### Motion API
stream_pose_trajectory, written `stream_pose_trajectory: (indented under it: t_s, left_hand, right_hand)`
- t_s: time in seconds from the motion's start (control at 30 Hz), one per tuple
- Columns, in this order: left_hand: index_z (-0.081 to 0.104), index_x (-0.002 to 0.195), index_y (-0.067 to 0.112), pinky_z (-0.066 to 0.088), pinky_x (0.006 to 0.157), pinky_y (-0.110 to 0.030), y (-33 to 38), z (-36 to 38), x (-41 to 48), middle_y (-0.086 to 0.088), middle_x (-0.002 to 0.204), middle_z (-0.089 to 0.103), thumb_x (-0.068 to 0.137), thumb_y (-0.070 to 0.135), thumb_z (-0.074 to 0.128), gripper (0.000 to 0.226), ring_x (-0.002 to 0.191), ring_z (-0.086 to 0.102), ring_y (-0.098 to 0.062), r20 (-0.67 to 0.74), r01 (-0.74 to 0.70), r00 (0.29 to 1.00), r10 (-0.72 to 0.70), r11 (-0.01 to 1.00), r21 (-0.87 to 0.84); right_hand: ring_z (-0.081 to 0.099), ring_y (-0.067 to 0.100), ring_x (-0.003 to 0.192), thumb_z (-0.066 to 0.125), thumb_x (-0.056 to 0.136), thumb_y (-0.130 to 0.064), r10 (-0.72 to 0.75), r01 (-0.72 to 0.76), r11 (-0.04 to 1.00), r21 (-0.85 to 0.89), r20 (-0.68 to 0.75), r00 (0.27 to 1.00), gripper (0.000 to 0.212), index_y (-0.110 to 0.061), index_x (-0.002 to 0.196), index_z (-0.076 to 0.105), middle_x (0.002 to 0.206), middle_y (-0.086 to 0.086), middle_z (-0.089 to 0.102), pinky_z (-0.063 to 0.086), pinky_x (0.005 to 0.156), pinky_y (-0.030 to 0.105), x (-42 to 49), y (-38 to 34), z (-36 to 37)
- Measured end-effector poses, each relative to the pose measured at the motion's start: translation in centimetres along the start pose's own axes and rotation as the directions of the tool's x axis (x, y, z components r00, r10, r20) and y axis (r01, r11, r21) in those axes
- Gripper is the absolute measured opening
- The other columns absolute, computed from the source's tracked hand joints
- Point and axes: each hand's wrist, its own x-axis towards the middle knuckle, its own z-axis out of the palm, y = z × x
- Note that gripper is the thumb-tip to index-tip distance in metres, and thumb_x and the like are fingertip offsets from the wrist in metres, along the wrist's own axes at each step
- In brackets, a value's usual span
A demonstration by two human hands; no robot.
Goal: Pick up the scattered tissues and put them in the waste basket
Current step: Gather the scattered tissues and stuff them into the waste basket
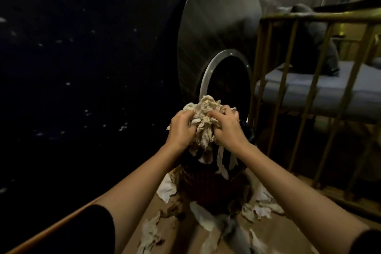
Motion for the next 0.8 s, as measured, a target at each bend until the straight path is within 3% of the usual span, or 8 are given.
stream_pose_trajectory:
  t_s: [0.07, 0.13, 0.23, 0.3, 0.47, 0.63, 0.73, 0.8]
  left_hand:
    - [0.057, 0.119, 0.011, 0.034, 0.092, -0.02, -0.4, 1.6, 1.2, -0.012, 0.116, 0.056, 0.083, 0.008, 0.058, 0.036, 0.11, 0.051, -0.023, 0.066, 0.018, 0.998, -0.019, 1.0, 0.022]
    - [0.049, 0.127, 0.016, 0.038, 0.104, -0.035, -1.3, 3.1, 1.6, -0.015, 0.124, 0.05, 0.084, 0.016, 0.058, 0.044, 0.118, 0.047, -0.03, 0.243, 0.016, 0.969, -0.043, 0.993, 0.116]
    - [0.058, 0.121, 0.02, 0.046, 0.098, -0.041, -2.2, 3.7, 1.3, -0.014, 0.121, 0.061, 0.081, 0.023, 0.058, 0.04, 0.114, 0.055, -0.029, 0.436, 0.022, 0.893, -0.113, 0.978, 0.208]
    - [0.06, 0.118, 0.028, 0.05, 0.095, -0.041, -2.4, 3.2, 0.9, -0.006, 0.12, 0.066, 0.079, 0.032, 0.056, 0.04, 0.11, 0.06, -0.023, 0.347, 0.061, 0.931, -0.115, 0.985, 0.163]
    - [0.067, 0.105, 0.013, 0.049, 0.09, -0.033, -2.7, 1.5, -1.9, -0.009, 0.106, 0.068, 0.087, 0.011, 0.052, 0.023, 0.102, 0.061, -0.021, 0.01, 0.022, 1.0, -0.023, 0.992, 0.123]
    - [0.066, 0.097, 0.013, 0.047, 0.08, -0.035, -6.4, 1.8, -8.3, -0.011, 0.094, 0.064, 0.083, 0.008, 0.054, 0.02, 0.094, 0.058, -0.026, 0.105, 0.05, 0.992, -0.074, 0.975, 0.217]
    - [0.065, 0.099, 0.009, 0.048, 0.085, -0.041, -9.2, 3.3, -13.4, -0.017, 0.099, 0.063, 0.078, 0.005, 0.054, 0.024, 0.1, 0.057, -0.034, 0.233, 0.126, 0.955, -0.183, 0.962, 0.24]
    - [0.06, 0.113, 0.007, 0.04, 0.096, -0.04, -11.1, 4.5, -16.9, -0.021, 0.115, 0.057, 0.078, 0.008, 0.05, 0.036, 0.112, 0.05, -0.038, 0.341, 0.245, 0.886, -0.316, 0.941, 0.235]
  right_hand:
    - [0.036, 0.042, 0.116, 0.057, 0.079, -0.004, 0.057, -0.057, 0.998, -0.002, 0.01, 0.998, 0.042, -0.027, 0.113, 0.056, 0.129, 0.01, 0.04, 0.033, 0.099, 0.05, 1.0, 1.6, 0.6]
    - [0.03, 0.043, 0.123, 0.058, 0.08, -0.009, 0.112, -0.11, 0.994, -0.023, 0.103, 0.988, 0.046, -0.031, 0.12, 0.052, 0.137, 0.011, 0.032, 0.033, 0.104, 0.053, 1.3, 3.4, 1.6]
    - [0.025, 0.045, 0.133, 0.058, 0.082, -0.017, 0.208, -0.179, 0.978, -0.109, 0.397, 0.894, 0.051, -0.037, 0.128, 0.048, 0.145, 0.016, 0.024, 0.032, 0.109, 0.05, 1.0, 5.4, 2.8]
    - [0.026, 0.038, 0.137, 0.059, 0.085, -0.018, 0.276, -0.237, 0.961, -0.142, 0.465, 0.841, 0.048, -0.034, 0.129, 0.05, 0.151, 0.016, 0.02, 0.032, 0.108, 0.044, 0.7, 5.4, 2.7]
    - [0.057, 0.025, 0.106, 0.056, 0.086, -0.01, 0.145, -0.138, 0.989, -0.052, 0.164, 0.976, 0.022, -0.021, 0.101, 0.067, 0.114, 0.007, 0.057, 0.051, 0.089, 0.04, -1.1, 3.0, 1.4]
    - [0.054, 0.023, 0.089, 0.054, 0.081, -0.003, -0.061, 0.058, 0.997, 0.041, 0.06, 0.996, 0.016, -0.013, 0.088, 0.065, 0.09, 0.007, 0.06, 0.047, 0.075, 0.036, -7.4, -0.4, 3.1]
    - [0.057, 0.029, 0.088, 0.054, 0.078, -0.002, -0.051, 0.032, 0.996, 0.082, 0.229, 0.972, 0.018, -0.011, 0.088, 0.065, 0.088, 0.011, 0.06, 0.049, 0.075, 0.04, -12.3, 0.4, 7.3]
    - [0.056, 0.032, 0.098, 0.053, 0.079, -0.004, 0.045, -0.073, 0.996, 0.055, 0.397, 0.917, 0.026, -0.014, 0.1, 0.065, 0.1, 0.011, 0.059, 0.05, 0.081, 0.042, -15.4, 1.8, 10.4]
